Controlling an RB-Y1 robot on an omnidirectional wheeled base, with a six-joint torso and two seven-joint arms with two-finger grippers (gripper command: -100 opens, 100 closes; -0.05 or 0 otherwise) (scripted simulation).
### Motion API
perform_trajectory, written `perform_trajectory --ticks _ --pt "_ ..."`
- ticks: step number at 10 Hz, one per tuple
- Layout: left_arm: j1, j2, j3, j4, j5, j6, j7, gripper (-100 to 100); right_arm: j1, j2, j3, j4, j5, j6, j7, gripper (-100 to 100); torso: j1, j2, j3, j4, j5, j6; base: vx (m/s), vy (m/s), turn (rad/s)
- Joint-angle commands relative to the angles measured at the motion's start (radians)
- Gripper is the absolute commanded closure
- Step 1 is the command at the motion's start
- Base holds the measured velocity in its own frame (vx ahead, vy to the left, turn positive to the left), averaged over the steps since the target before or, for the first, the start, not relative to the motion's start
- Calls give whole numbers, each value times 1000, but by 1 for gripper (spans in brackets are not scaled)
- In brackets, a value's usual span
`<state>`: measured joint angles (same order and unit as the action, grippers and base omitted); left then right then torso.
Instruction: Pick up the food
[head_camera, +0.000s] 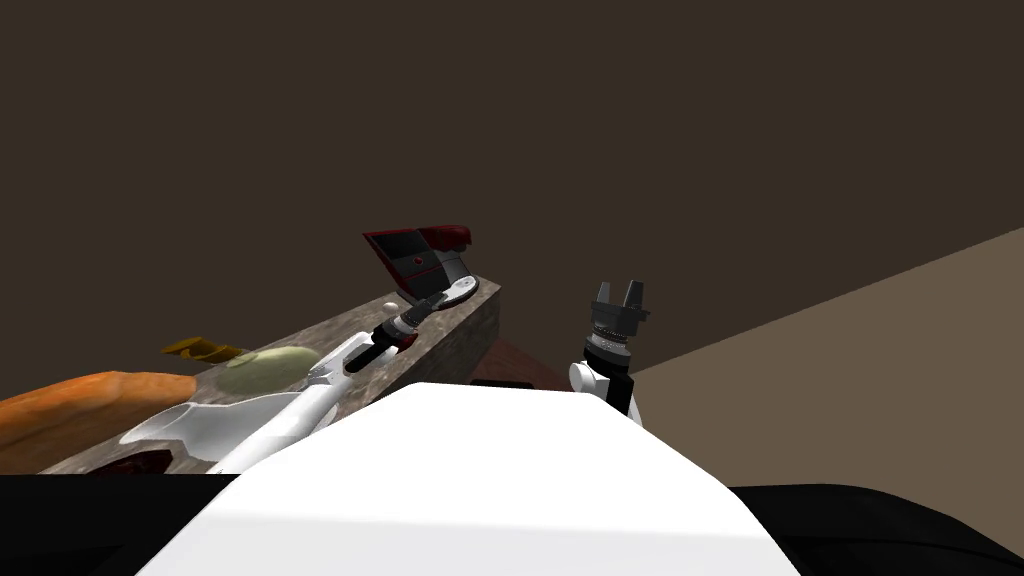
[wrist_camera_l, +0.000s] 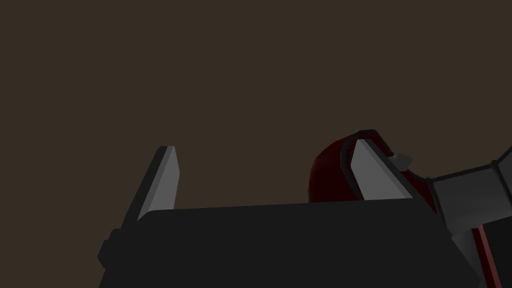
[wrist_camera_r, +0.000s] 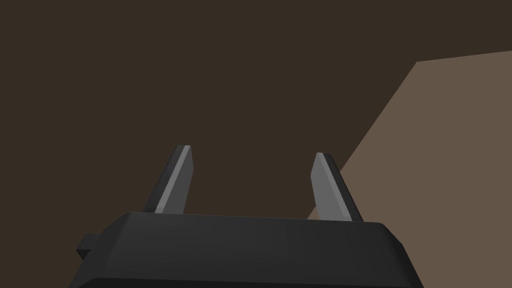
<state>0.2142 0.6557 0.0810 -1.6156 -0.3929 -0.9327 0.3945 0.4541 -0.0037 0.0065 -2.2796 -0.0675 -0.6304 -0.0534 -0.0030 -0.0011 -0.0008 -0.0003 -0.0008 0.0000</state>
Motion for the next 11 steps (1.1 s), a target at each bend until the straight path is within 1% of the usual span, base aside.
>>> perform_trajectory --ticks 1,2,3,4,5,6,7,8,9,10,11 --pt "-7 22 -3 31 -18 -9 24 -100 0 0 0 0 0 0 0 0 0 0 0 0 0 0 24 -21 -99" --pt "-29 66 -10 72 -54 -37 65 -100 0 0 0 0 0 0 0 0 1 1 0 0 0 -1 14 -27 -203" --pt "-29 67 -10 92 -54 -37 65 -100 0 0 0 0 0 0 0 0 0 1 1 0 0 0 10 -16 -91" --pt "-51 108 -18 131 -91 -64 106 -100 0 0 0 0 0 0 0 0 1 2 1 0 0 -1 4 -19 -186" --pt "-51 111 -18 155 -91 -64 108 -100 0 0 0 0 0 0 0 0 1 2 1 0 0 0 2 -10 -107" --pt "-73 152 -27 193 -129 -91 147 -100 0 0 0 0 0 0 0 0 1 2 1 0 0 -1 -3 -10 -203" --pt "-73 154 -27 218 -129 -91 150 -100 0 0 0 0 0 0 0 0 1 2 1 1 0 0 -5 -2 -105" --pt "-93 196 -37 249 -166 -117 192 -100 0 0 0 0 0 0 0 0 2 3 2 1 0 -1 -12 -3 -202" --pt "-93 196 -37 273 -166 -117 194 -100 0 0 0 0 0 0 0 0 2 3 2 1 0 0 -15 6 -93" --pt "-93 196 -37 282 -166 -117 194 -100 0 0 0 0 0 0 0 0 2 4 2 1 1 -1 -9 4 27" --pt "-113 237 -48 324 -204 -142 238 -100 0 0 0 0 0 0 0 0 2 3 2 1 1 -2 -18 1 -183"
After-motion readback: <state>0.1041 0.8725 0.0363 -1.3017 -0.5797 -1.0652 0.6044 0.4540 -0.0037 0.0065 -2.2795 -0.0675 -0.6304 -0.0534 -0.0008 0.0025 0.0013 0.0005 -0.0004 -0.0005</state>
